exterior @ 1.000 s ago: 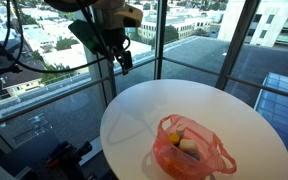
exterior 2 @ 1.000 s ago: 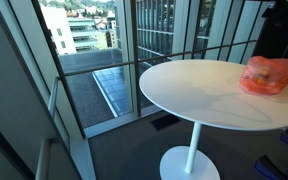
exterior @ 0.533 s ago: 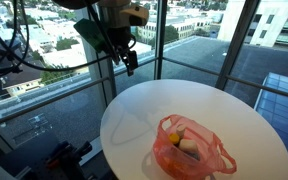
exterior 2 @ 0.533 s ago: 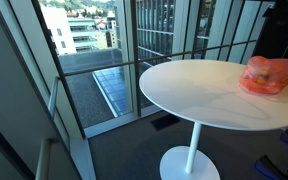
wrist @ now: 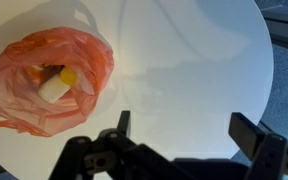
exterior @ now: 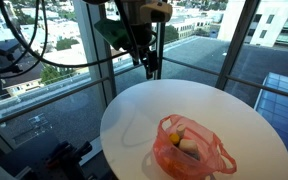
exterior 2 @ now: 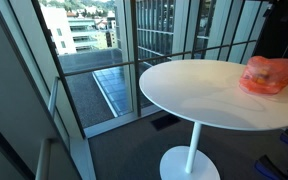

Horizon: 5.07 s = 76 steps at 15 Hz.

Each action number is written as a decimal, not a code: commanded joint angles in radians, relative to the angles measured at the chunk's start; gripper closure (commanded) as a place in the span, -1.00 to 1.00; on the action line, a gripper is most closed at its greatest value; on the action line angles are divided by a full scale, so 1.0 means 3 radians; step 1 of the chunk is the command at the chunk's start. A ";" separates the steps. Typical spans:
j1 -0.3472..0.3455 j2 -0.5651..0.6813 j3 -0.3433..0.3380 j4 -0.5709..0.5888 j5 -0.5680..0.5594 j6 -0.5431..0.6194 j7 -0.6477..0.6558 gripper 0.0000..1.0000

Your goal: Take the yellow bottle from the plastic bag and put it on the table

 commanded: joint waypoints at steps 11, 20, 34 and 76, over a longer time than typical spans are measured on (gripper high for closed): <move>-0.0231 0.0473 -0.0232 0.0357 -0.0114 0.0022 0.0001 -1.00; -0.0335 0.0870 -0.0510 0.0447 0.0063 0.0514 -0.0361 -1.00; -0.0642 0.1572 -0.0653 0.0973 0.0126 0.0036 -0.1039 -1.00; -0.0727 0.2467 -0.0206 0.1256 0.0099 0.0258 -0.1121 -1.00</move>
